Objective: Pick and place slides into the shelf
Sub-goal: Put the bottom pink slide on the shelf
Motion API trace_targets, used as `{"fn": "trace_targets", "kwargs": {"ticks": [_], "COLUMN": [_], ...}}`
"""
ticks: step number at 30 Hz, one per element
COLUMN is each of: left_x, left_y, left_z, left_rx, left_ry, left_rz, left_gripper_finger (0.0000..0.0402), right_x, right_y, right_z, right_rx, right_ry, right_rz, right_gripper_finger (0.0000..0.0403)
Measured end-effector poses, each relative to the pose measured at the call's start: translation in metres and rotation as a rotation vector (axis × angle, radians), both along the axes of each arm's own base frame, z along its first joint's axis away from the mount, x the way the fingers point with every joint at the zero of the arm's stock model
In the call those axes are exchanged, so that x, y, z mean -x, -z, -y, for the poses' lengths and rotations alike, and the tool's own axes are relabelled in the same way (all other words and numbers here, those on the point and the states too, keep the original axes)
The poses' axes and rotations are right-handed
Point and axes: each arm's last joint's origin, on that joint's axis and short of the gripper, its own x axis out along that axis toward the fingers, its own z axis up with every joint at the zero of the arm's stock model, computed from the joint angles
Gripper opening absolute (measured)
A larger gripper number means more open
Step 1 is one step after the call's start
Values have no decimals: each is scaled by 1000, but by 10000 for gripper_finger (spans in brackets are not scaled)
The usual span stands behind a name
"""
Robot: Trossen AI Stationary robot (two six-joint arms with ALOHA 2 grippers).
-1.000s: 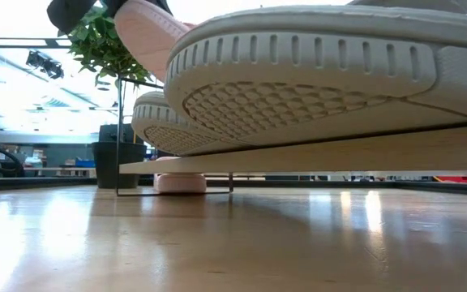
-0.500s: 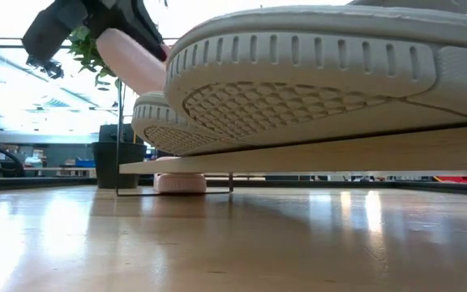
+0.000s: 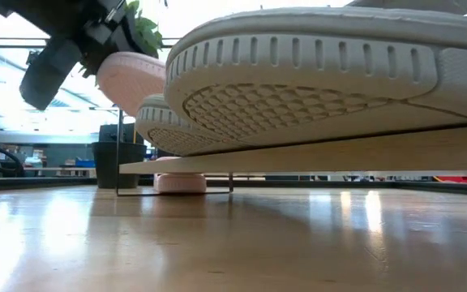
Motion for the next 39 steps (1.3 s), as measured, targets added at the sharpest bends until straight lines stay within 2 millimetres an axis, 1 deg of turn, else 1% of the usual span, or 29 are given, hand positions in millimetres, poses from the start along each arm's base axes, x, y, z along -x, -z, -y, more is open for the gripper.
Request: {"fn": "trace_targets", "kwargs": {"ticks": [3,6,13,16,20,24,27,34,39], "left_x": [5,8,19,23,28,29,28,26,31], "left_y": [3,2,-18,-21,-12,-6,-7,-6,5], "left_z": [2,5,4,0,-4,-5,-4,0,-4], "left_rx": [-26,-40,-19,-18,-18,23,43,44,51], "left_ry": [3,6,27,24,29,22,24,89,93], "left_rz": [8,22,48,51,25,50,75,32,30], "left_gripper_finger": [9,8,8,8,7,7,7,7,7], "right_x": [1,1,0,0,0,0,0,0,0], "right_y": [1,1,1,1,1,1,1,1,1], "right_z": [0,0,1,1,1,1,2,2,2], "right_rx": [-13,-13,-4,5,7,6,4,-4,-5], "right_ry": [10,11,30,44,49,50,54,61,62], "right_rz": [-15,-16,-13,-10,-8,-8,-8,-9,-9], "right_gripper_finger": [153,150,146,146,146,143,142,141,139]}}
